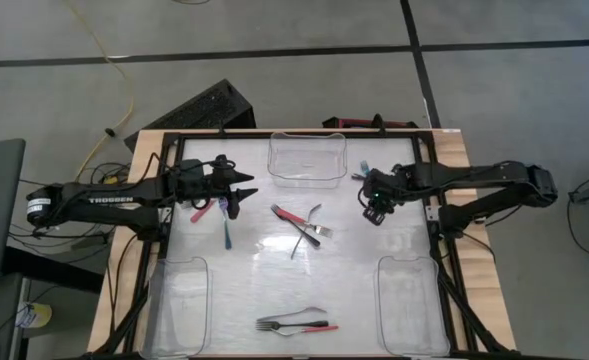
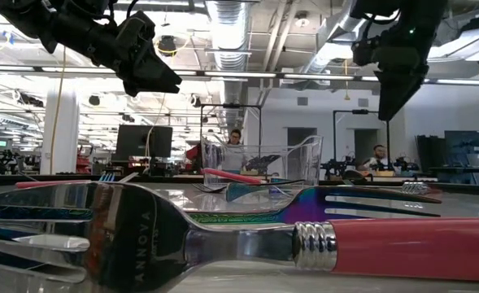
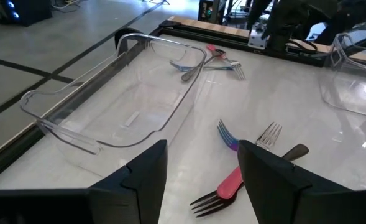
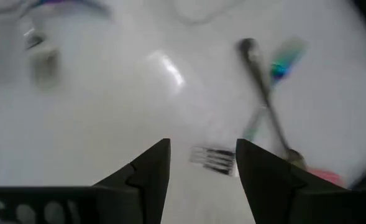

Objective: Sort silverware by color (type)
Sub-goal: Put the black fork into the top transparent bin

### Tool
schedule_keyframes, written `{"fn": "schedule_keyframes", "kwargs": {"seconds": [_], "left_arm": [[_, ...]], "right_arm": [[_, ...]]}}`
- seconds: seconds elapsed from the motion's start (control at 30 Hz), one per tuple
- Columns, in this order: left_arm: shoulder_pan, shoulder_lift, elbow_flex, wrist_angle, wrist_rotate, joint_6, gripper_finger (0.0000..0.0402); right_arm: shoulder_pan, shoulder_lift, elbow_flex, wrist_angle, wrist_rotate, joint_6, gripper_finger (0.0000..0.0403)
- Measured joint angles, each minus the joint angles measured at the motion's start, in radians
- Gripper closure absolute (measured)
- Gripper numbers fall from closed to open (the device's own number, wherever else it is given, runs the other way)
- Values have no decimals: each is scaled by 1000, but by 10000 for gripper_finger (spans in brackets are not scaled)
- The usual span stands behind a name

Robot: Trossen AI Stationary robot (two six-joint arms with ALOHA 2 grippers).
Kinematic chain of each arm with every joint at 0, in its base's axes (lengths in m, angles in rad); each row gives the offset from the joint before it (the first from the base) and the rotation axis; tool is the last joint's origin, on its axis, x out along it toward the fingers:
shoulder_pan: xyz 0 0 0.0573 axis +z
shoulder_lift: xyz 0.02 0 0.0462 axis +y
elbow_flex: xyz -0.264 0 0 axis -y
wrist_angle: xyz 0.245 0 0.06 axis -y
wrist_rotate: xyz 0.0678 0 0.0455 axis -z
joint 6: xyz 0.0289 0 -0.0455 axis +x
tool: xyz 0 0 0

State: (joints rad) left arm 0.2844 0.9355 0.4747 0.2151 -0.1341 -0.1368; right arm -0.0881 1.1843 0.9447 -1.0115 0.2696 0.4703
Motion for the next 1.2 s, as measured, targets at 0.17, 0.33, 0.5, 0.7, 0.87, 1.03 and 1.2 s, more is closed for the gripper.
{"fn": "schedule_keyframes", "kwargs": {"seconds": [0.17,0.33,0.5,0.7,0.87,1.03,1.2], "left_arm": [[0,0,0,0,-1,1,220],[0,0,0,1,-2,2,220],[0,0,0,5,-3,45,220],[0,0,0,6,-10,33,220],[0,0,0,1,-11,3,220],[0,0,0,1,-11,-6,220],[0,0,0,0,-11,-6,220]], "right_arm": [[-15,0,0,59,-205,-149,196],[-37,0,0,63,-324,-214,168],[-80,0,19,13,-413,-277,146],[-149,-1,21,21,-400,-328,145],[-199,-1,21,28,-400,-418,145],[-269,-1,22,29,-374,-445,145],[-351,39,39,8,-279,-448,145]]}}
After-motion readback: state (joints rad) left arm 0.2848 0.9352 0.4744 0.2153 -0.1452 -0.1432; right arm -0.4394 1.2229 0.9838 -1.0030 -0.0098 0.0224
